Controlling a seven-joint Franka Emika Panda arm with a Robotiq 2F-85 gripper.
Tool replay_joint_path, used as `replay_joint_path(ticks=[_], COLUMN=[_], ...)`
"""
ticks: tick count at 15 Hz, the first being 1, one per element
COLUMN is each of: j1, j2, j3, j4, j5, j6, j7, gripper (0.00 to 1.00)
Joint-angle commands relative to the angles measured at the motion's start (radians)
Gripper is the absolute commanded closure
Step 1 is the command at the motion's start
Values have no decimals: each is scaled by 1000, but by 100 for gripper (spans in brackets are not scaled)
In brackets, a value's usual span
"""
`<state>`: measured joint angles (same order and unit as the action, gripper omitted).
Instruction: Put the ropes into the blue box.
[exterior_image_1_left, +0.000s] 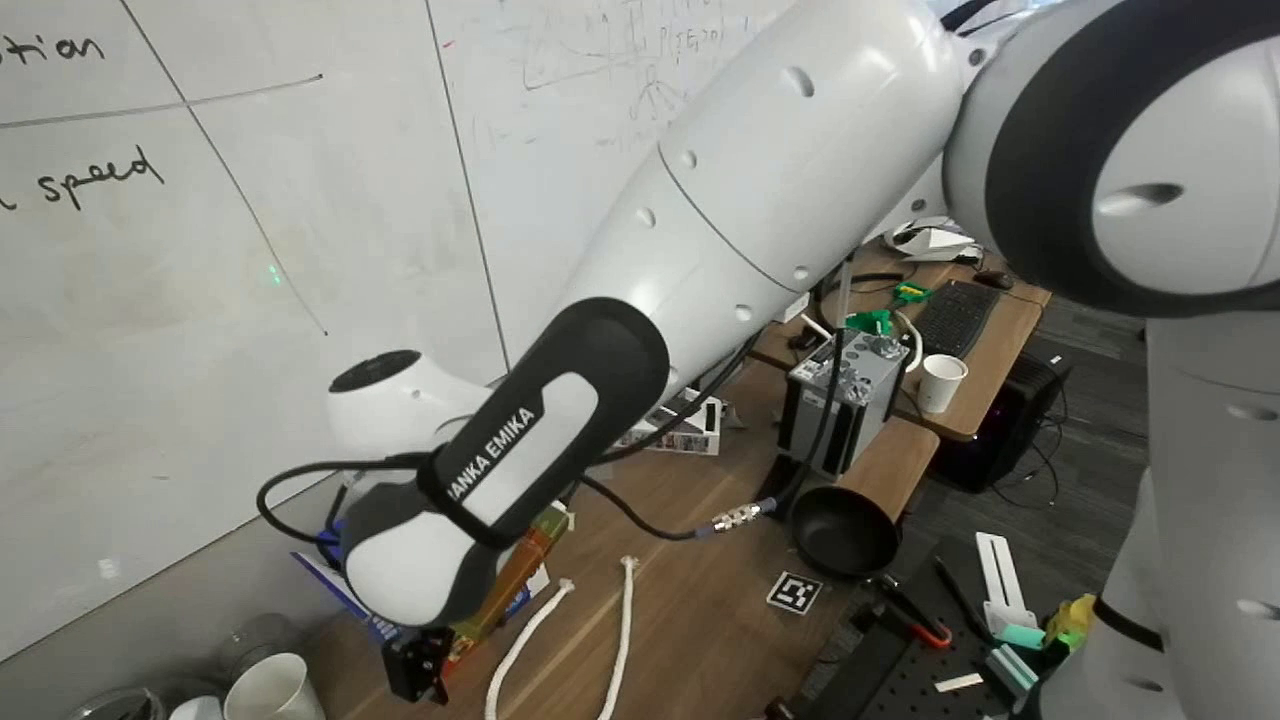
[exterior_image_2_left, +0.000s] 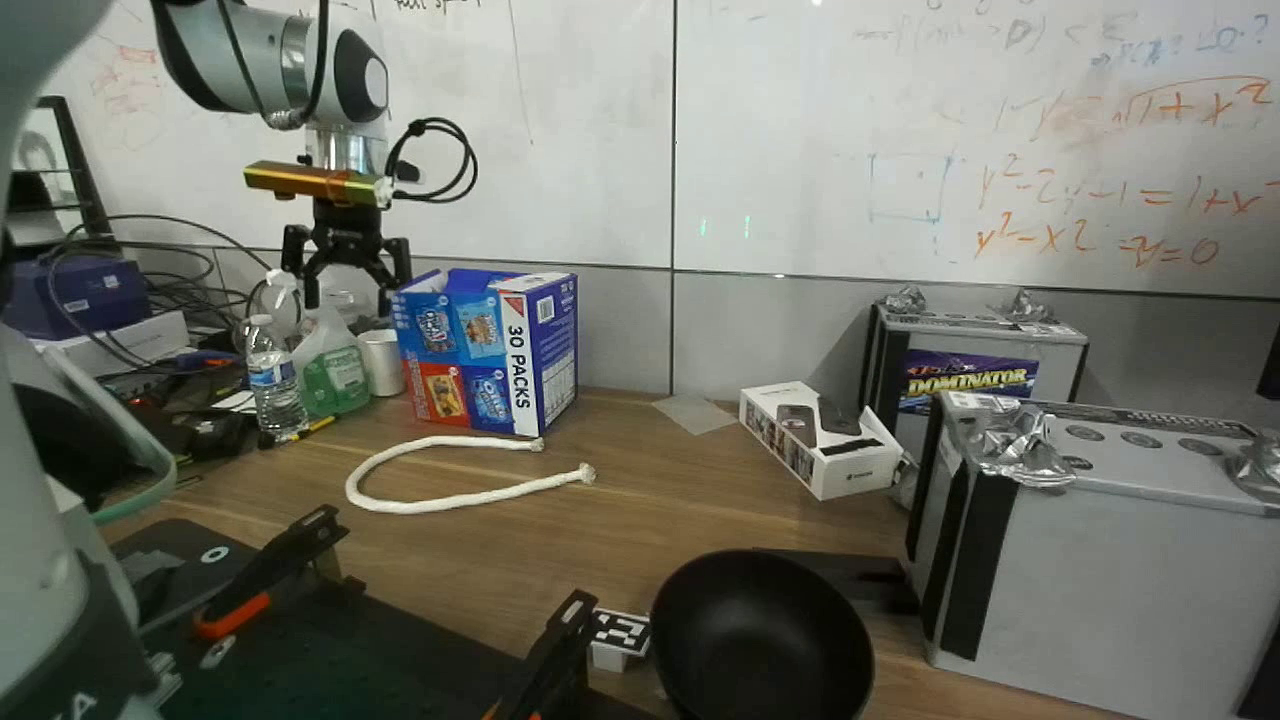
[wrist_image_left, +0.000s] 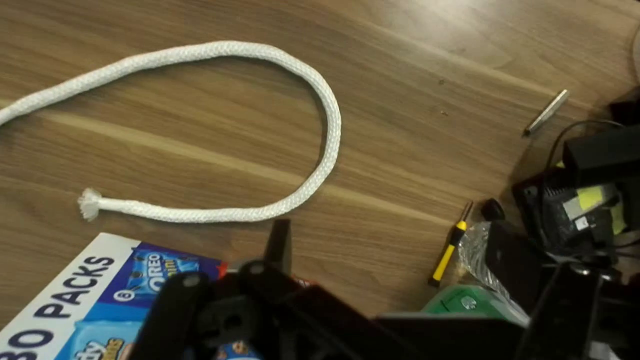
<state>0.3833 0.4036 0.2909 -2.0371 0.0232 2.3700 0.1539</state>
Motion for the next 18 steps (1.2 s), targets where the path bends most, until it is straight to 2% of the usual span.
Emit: replay_joint_path(ticks=[1,6,12,18], j1=[49,133,199,225], j2=[34,162,287,362], j3=[-40,-128,-175,-186], j4=[-83,-96,-65,-41], j5=[-73,-171,-154,-119], j6=[150,289,393,467], j7=[81,204,244,240], gripper=[0,0,0,0])
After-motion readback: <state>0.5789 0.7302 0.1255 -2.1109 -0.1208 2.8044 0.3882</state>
